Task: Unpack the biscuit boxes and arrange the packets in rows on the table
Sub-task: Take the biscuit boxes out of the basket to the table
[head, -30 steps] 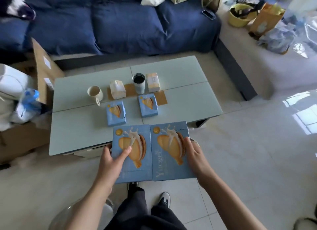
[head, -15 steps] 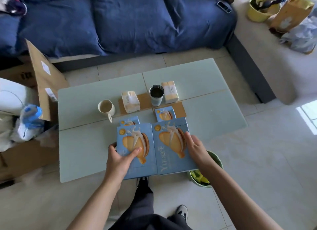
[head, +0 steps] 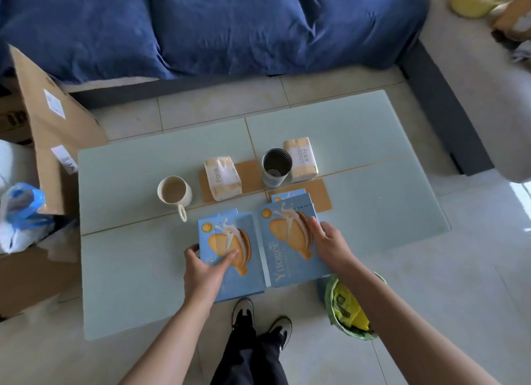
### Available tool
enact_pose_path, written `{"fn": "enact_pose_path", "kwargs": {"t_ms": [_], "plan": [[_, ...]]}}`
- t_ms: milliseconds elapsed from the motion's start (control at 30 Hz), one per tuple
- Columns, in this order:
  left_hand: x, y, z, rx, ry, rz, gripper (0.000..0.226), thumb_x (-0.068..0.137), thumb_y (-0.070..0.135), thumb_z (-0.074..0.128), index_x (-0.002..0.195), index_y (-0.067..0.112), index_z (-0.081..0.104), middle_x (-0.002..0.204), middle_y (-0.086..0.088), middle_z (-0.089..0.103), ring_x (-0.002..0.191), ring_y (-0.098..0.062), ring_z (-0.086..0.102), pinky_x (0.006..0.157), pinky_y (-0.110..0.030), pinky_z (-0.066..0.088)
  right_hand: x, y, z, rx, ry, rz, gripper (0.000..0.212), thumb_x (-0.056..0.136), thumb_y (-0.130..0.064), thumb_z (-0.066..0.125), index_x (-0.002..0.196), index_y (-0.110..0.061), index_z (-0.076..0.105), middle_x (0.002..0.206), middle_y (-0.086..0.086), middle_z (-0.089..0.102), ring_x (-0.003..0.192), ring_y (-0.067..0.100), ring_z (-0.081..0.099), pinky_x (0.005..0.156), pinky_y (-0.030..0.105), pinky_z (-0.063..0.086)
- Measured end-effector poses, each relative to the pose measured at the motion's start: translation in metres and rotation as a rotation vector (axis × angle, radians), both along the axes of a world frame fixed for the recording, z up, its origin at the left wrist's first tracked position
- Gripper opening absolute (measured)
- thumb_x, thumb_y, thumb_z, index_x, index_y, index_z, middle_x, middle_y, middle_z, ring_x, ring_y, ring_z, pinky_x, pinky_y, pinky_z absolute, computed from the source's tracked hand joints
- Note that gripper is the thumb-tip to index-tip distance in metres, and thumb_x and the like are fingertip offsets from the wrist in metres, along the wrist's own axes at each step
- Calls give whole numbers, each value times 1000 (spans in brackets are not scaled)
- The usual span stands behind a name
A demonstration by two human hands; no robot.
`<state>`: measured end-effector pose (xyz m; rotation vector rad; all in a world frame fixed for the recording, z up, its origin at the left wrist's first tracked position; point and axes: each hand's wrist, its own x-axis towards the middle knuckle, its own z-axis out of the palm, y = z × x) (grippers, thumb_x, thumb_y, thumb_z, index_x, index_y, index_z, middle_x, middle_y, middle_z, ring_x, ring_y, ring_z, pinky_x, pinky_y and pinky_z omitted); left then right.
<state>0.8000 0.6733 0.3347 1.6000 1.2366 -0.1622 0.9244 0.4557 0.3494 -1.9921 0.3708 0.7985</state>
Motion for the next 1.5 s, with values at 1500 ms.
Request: {"fn": "enact_pose_path", "kwargs": {"t_ms": [1500], "plan": [[31, 23, -196, 264, 71, -4, 70, 71, 40, 83, 127, 14, 51, 124, -11, 46, 120, -29, 39, 106, -52, 35, 97, -25, -232, -367, 0, 214, 56, 91, -65, 40, 99, -10, 48, 107, 14, 59, 95, 30, 55, 75, 35, 40]]}}
